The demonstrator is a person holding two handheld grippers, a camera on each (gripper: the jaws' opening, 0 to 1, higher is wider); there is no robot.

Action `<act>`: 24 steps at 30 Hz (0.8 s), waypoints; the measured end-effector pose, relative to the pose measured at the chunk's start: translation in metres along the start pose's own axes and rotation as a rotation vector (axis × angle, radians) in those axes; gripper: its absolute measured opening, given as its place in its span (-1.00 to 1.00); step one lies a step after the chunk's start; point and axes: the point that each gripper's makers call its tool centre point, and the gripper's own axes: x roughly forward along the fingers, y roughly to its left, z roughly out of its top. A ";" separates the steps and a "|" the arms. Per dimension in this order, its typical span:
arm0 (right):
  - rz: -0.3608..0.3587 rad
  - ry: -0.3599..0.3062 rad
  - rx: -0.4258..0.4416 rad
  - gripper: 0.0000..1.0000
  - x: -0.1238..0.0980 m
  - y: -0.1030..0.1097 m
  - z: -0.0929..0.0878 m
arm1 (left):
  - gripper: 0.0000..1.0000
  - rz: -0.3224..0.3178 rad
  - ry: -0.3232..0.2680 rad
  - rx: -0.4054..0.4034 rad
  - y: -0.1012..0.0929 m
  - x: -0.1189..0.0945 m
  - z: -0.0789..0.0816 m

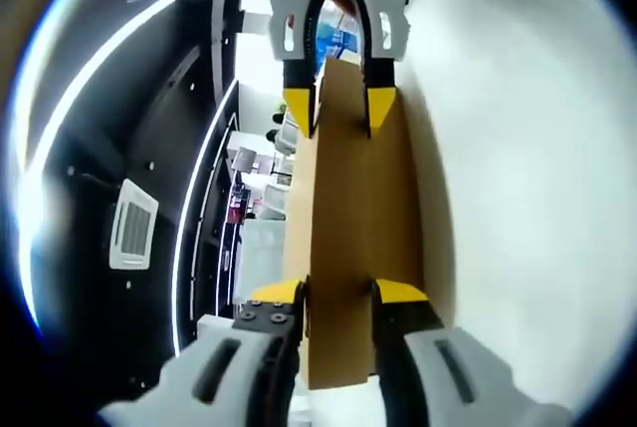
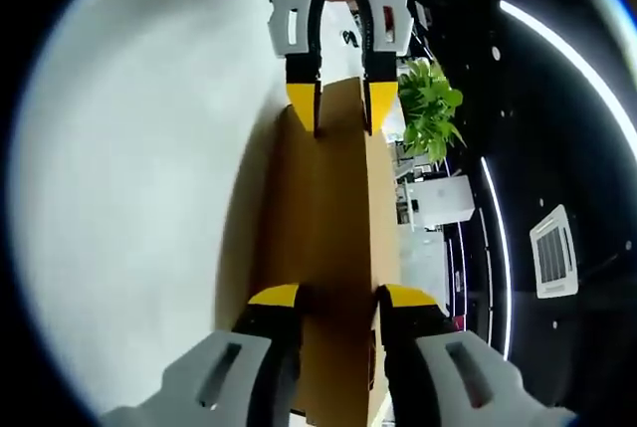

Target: Operate the shoe box by opening the lid, removing the specified soft item, and placing it in the target area until the item is outside and the box remains undamaged.

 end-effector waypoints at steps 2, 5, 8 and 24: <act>0.003 -0.001 0.003 -0.40 0.000 0.000 0.001 | -0.46 -0.001 -0.002 0.002 0.000 -0.003 0.001; 0.005 0.000 0.005 -0.40 0.002 0.001 -0.001 | -0.46 -0.003 -0.006 0.002 -0.001 -0.004 0.002; 0.010 0.001 0.004 -0.40 0.003 0.001 -0.002 | -0.46 -0.006 -0.009 -0.002 -0.002 -0.007 0.005; 0.008 0.007 0.033 -0.40 0.003 0.003 -0.003 | -0.46 -0.003 -0.024 0.000 -0.011 -0.022 0.016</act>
